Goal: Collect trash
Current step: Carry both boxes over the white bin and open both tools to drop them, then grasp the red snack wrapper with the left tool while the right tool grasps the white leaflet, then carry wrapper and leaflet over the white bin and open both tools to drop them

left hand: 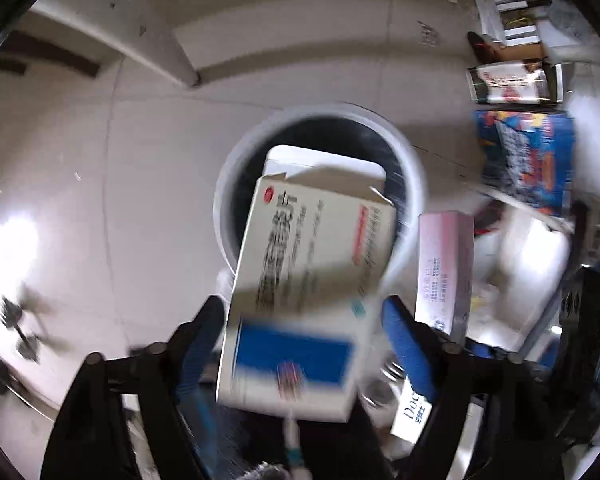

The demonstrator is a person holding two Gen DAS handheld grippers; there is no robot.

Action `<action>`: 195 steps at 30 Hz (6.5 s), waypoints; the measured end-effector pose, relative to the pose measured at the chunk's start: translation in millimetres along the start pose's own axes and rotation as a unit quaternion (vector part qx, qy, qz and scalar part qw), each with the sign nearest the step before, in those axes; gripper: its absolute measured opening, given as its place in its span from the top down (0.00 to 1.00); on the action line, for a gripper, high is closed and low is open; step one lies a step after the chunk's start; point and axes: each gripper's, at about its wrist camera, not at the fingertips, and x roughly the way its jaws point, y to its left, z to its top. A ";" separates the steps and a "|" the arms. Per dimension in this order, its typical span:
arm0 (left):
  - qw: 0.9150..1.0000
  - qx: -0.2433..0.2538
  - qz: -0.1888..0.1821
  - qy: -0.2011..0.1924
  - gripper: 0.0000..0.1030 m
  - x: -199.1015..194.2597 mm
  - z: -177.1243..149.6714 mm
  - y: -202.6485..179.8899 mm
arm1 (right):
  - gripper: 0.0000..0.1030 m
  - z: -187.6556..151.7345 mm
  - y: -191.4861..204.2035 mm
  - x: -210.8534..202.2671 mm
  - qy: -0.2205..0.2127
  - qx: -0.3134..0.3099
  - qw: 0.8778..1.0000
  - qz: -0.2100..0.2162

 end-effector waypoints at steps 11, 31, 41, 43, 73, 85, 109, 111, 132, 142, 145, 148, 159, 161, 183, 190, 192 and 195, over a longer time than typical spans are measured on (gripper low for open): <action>0.998 0.004 0.059 -0.032 0.00 11.7 -12.1 18.7 | 0.00 17.0 4.5 35.7 -0.059 -0.037 0.992 -0.109; 0.989 0.038 0.097 -0.105 0.00 -149.2 -107.2 -18.7 | 0.00 -92.2 55.2 -133.8 -0.160 -0.073 0.974 -0.145; 0.986 0.052 0.090 -0.131 0.00 -253.8 -162.0 -30.8 | 0.00 -171.9 91.2 -242.2 -0.180 -0.074 0.973 -0.124; 0.985 0.052 0.085 -0.139 0.00 -278.9 -169.1 -34.6 | 0.00 -190.0 99.8 -268.8 -0.181 -0.070 0.975 -0.112; 0.932 0.130 0.237 -0.241 0.00 -412.8 151.7 -258.9 | 0.00 134.5 -34.0 -593.9 -0.295 0.154 0.942 -0.050; 0.934 0.265 0.212 -0.109 0.01 -357.8 242.5 -288.2 | 0.11 275.8 -41.5 -590.7 -0.279 0.137 0.941 -0.131; 0.978 0.087 0.120 -0.146 0.47 -372.9 193.0 -276.3 | 0.26 226.9 42.5 -540.9 -0.233 0.000 0.960 -0.154; 0.979 0.087 0.114 -0.146 0.47 -376.0 186.4 -280.2 | 0.27 223.8 41.6 -541.3 -0.234 -0.008 0.961 -0.147; 0.968 0.099 0.043 -0.228 0.48 -449.0 97.6 -259.4 | 0.27 142.1 49.6 -575.9 -0.300 -0.052 0.947 -0.098; 0.953 0.115 -0.002 -0.279 0.48 -468.1 33.3 -209.4 | 0.27 39.4 101.5 -564.5 -0.357 -0.081 0.926 -0.094; 0.948 0.127 -0.015 -0.290 0.48 -466.5 -4.1 -183.7 | 0.27 -11.0 115.4 -550.6 -0.377 -0.081 0.919 -0.086; 0.947 0.139 -0.026 -0.288 0.48 -459.7 -41.1 -159.0 | 0.27 -55.7 122.4 -535.9 -0.393 -0.070 0.913 -0.081; 0.971 0.124 -0.020 -0.205 0.48 -368.2 -120.2 -90.4 | 0.27 -183.2 110.3 -430.6 -0.336 -0.047 0.938 -0.067; 0.976 0.114 -0.012 -0.183 0.48 -340.5 -122.5 -81.6 | 0.27 -187.8 101.1 -400.0 -0.308 -0.048 0.948 -0.064; 0.999 0.019 0.042 -0.024 0.47 8.6 5.8 -20.4 | 0.27 -22.9 1.6 -45.5 -0.150 -0.047 0.987 -0.025; 0.999 0.014 0.030 0.012 0.41 36.3 8.4 -7.6 | 0.26 3.7 -6.2 2.3 -0.116 -0.052 0.992 0.001; 0.999 0.010 0.029 0.011 0.33 34.8 6.1 -3.7 | 0.20 9.4 -9.2 11.4 -0.102 -0.053 0.993 0.026; 0.999 0.004 0.042 -0.002 0.01 24.7 1.9 2.5 | 0.00 10.8 -14.1 19.0 -0.094 -0.050 0.994 0.039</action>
